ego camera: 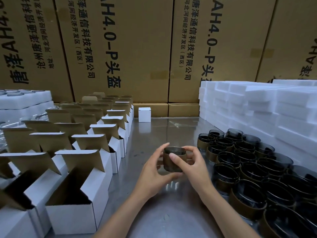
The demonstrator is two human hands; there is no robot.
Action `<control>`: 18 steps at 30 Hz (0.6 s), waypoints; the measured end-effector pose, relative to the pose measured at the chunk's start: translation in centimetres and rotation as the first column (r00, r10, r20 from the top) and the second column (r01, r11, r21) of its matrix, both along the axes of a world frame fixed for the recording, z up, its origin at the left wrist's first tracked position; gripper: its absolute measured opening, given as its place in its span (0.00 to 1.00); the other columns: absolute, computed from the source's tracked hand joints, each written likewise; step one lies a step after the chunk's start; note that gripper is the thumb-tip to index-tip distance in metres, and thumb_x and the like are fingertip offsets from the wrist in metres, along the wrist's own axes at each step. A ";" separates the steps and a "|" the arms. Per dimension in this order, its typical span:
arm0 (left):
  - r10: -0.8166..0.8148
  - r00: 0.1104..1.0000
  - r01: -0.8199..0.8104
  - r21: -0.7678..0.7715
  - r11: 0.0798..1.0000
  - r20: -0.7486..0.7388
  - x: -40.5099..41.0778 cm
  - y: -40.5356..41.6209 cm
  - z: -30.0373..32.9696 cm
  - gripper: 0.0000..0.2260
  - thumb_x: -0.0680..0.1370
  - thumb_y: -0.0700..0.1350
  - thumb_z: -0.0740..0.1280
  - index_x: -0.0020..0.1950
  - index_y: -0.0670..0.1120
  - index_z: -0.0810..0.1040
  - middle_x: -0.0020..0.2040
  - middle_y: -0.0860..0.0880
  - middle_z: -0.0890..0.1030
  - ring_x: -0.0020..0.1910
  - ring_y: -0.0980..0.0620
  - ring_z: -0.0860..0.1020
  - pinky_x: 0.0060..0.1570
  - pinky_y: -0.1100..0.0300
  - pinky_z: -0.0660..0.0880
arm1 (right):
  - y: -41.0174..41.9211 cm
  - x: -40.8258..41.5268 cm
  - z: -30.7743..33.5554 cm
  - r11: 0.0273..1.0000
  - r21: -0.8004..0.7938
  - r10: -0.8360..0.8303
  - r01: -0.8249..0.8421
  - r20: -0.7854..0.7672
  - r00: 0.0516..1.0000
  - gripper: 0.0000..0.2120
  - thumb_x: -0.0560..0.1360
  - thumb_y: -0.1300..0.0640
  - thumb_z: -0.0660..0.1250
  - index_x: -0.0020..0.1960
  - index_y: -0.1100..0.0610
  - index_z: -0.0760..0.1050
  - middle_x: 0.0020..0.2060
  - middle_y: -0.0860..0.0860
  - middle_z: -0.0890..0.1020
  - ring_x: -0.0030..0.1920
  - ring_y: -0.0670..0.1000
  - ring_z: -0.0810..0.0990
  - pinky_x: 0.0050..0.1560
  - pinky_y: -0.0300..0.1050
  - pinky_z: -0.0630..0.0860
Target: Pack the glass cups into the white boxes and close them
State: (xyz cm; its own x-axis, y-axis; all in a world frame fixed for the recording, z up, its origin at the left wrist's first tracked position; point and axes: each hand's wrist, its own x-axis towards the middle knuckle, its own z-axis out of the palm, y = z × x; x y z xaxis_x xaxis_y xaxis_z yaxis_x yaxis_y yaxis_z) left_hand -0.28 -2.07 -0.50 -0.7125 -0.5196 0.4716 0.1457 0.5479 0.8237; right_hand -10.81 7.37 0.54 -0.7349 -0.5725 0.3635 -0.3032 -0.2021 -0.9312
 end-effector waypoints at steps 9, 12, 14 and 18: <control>0.210 0.977 -0.210 0.015 0.978 -0.035 0.7 -0.6 0.8 0.25 0.53 0.67 0.74 0.47 0.61 0.79 0.40 0.57 0.84 0.42 0.58 0.81 0.44 0.60 0.78 | 0.7 0.4 1.0 0.941 0.145 0.266 -0.306 0.240 0.933 0.26 0.64 0.27 0.66 0.51 0.44 0.79 0.44 0.49 0.84 0.40 0.46 0.82 0.38 0.41 0.78; 0.258 0.965 -0.254 0.086 0.963 -0.049 1.1 -0.9 1.0 0.22 0.58 0.71 0.69 0.37 0.55 0.83 0.33 0.50 0.83 0.36 0.49 0.81 0.41 0.49 0.77 | 1.0 0.3 1.0 0.881 0.195 0.376 -0.431 0.264 0.888 0.25 0.61 0.30 0.68 0.52 0.44 0.78 0.46 0.46 0.82 0.37 0.44 0.80 0.39 0.41 0.76; 0.288 0.958 -0.285 0.094 0.954 -0.016 1.4 -1.1 1.1 0.30 0.59 0.75 0.64 0.31 0.47 0.80 0.27 0.48 0.78 0.29 0.50 0.75 0.34 0.51 0.73 | 1.0 0.5 0.8 0.879 0.219 0.374 -0.423 0.231 0.898 0.27 0.61 0.29 0.71 0.51 0.48 0.79 0.48 0.47 0.82 0.36 0.45 0.79 0.37 0.41 0.77; 0.263 0.965 -0.263 0.127 0.956 0.019 1.8 -1.0 1.3 0.37 0.62 0.76 0.59 0.32 0.39 0.76 0.27 0.50 0.72 0.28 0.56 0.69 0.32 0.60 0.65 | 0.7 0.9 1.0 0.893 0.287 0.296 -0.347 0.207 0.933 0.32 0.58 0.27 0.65 0.45 0.54 0.80 0.37 0.49 0.83 0.32 0.47 0.80 0.32 0.38 0.75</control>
